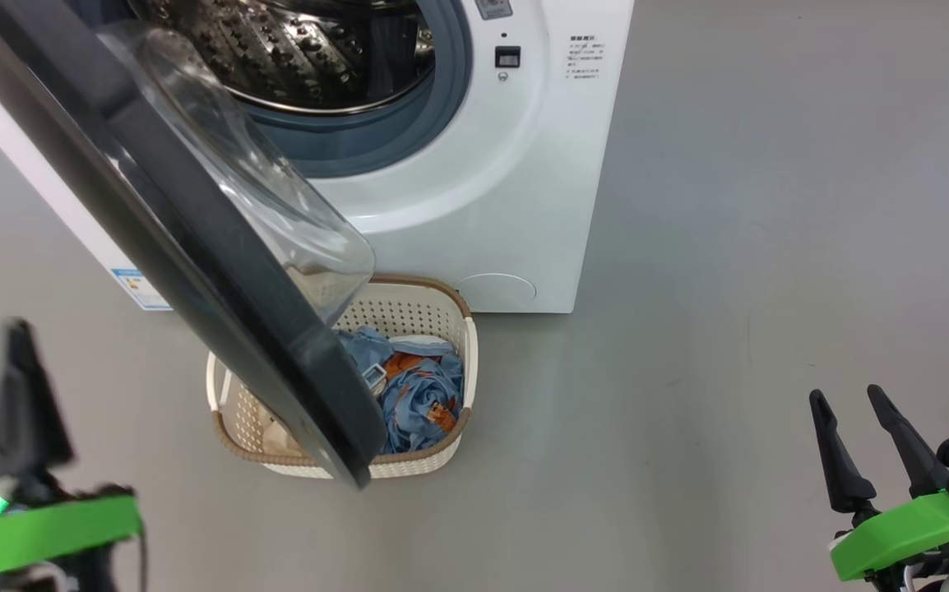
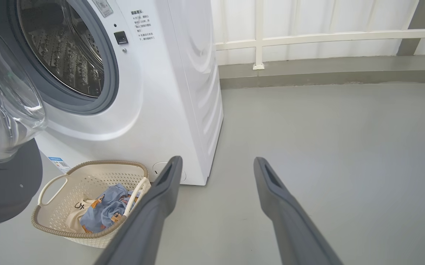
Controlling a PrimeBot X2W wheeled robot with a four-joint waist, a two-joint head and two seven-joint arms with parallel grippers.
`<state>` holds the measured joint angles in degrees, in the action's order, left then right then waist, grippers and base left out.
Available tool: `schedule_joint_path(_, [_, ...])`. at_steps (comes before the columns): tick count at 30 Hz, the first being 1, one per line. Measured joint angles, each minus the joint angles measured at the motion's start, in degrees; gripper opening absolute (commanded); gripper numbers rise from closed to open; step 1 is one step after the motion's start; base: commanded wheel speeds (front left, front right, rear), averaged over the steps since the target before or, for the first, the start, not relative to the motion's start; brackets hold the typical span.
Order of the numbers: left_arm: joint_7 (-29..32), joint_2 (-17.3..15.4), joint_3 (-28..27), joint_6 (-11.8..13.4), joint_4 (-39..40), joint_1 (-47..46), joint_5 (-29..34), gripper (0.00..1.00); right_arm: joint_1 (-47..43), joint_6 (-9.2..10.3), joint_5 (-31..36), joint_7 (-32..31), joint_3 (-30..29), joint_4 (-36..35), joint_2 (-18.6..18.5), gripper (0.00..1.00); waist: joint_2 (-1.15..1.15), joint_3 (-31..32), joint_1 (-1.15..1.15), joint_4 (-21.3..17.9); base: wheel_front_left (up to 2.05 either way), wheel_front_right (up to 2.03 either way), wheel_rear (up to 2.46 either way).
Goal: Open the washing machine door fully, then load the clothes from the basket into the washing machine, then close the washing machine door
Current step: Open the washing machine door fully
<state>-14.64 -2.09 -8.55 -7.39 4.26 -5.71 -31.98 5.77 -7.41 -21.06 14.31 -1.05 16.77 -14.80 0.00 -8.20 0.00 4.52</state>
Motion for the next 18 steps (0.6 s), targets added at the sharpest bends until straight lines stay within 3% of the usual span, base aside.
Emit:
schedule_joint_path(4, [-0.1,0.0,-0.9,0.0,11.8,-0.6,-2.1,0.00,0.0,0.00,0.3,0.0,-0.1,-0.4,0.0,1.00,0.00,-0.2,0.00,0.3,0.00,0.00,0.00])
schedule_joint_path(7, [-0.1,-0.1,2.5,0.1,19.2,-0.6,-2.1,0.00,0.0,0.00,0.3,0.0,-0.2,-0.7,0.0,1.00,0.00,-0.3,0.00,0.5,0.00,0.00,0.00])
schedule_joint_path(12, [-0.1,-0.1,15.5,0.2,25.2,0.3,0.2,0.00,0.0,0.00,0.4,0.0,-0.4,-1.3,0.1,1.00,0.00,-0.6,0.00,0.7,0.00,0.00,0.00])
schedule_joint_path(16, [-0.1,-0.3,25.8,0.1,24.1,1.2,3.0,0.00,0.1,0.01,0.8,0.0,-0.5,-1.7,0.1,1.00,0.00,-1.0,0.00,0.8,0.00,0.00,0.00])
schedule_joint_path(18, [-0.1,-0.4,29.1,0.1,22.0,1.2,0.9,0.00,0.1,0.01,0.8,0.0,-0.5,-1.8,0.1,1.00,0.00,-1.2,0.00,0.8,0.00,0.00,0.00])
